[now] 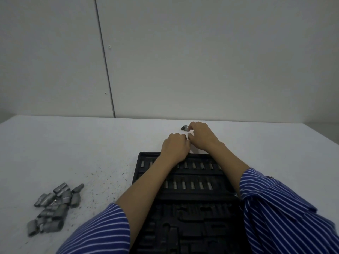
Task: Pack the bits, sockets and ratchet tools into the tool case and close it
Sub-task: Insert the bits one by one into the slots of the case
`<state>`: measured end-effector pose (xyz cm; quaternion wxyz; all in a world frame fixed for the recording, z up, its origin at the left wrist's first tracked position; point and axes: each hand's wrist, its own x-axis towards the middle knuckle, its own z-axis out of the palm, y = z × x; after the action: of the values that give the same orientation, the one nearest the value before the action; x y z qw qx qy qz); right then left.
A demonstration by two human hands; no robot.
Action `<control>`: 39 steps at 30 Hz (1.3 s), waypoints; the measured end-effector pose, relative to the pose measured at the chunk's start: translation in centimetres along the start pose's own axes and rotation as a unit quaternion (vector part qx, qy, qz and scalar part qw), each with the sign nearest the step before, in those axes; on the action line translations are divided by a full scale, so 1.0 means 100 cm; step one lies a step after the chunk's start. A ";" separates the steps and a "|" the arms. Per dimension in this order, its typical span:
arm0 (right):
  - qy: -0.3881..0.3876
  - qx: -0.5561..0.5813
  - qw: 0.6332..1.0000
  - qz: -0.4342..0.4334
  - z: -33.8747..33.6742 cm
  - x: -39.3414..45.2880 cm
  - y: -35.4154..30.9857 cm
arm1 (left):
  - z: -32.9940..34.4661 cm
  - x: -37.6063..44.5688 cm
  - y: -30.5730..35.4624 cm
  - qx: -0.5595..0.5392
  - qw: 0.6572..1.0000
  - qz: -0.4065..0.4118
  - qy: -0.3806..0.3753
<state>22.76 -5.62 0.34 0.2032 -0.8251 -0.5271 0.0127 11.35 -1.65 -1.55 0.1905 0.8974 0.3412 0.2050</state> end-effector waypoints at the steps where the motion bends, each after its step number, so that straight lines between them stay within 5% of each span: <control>1: 0.003 0.003 1.000 0.000 0.002 0.003 0.000 | 0.001 -0.001 -0.001 0.000 1.000 0.004 0.004; 11: -0.039 -0.033 0.999 -0.005 0.013 0.025 0.005 | 0.004 -0.001 -0.004 0.013 1.000 0.013 0.008; 22: 0.004 -0.072 0.997 -0.017 0.010 0.020 0.004 | 0.002 -0.002 -0.003 0.019 1.000 0.009 0.004; 39: -0.028 0.043 0.997 0.052 -0.019 -0.018 -0.005 | -0.018 -0.019 0.007 -0.020 1.000 0.014 -0.016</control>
<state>21.96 -7.58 1.91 0.2228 -0.8414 -0.4875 0.0693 9.49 -3.10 -0.14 0.2106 0.9013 0.3215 0.1998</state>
